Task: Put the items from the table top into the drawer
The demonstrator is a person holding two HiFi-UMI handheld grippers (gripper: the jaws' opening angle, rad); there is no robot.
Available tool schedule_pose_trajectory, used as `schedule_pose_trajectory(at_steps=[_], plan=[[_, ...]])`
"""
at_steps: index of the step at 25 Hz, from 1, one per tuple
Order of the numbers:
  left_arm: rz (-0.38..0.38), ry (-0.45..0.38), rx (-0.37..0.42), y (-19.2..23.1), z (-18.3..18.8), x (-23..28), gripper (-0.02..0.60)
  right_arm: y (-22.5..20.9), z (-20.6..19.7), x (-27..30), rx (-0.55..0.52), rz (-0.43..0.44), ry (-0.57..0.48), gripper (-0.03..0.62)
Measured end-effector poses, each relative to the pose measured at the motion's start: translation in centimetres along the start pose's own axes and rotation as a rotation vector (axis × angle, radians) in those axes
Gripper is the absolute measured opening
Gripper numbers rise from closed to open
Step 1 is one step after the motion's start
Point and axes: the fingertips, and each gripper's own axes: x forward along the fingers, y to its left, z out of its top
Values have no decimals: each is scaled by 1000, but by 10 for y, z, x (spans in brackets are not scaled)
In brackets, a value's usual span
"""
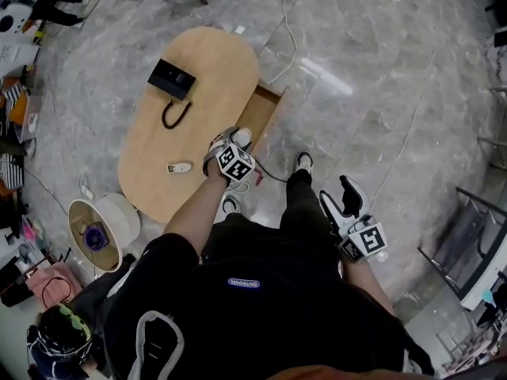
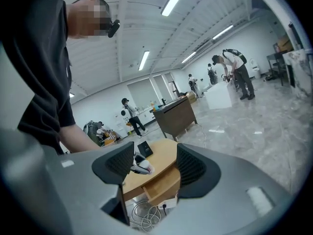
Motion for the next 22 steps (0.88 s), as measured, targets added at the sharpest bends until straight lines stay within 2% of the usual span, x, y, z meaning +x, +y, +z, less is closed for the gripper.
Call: schedule_pose_trajectory(at_steps=[4,12,19,22], plan=[[22,46,-41,-3,-20,50,275,-25,-26,-22,38,-55,52,290],[43,147,-116,-15,-69,129,275,-41,-60,-40,82,-103,92,290],[73,180,-161,-22,-96,169,275,-49,-78,-40,144,-135,121,290],[78,189,-182,-23,-106,181,275,-51,-85,-39,117,-124,125,290]])
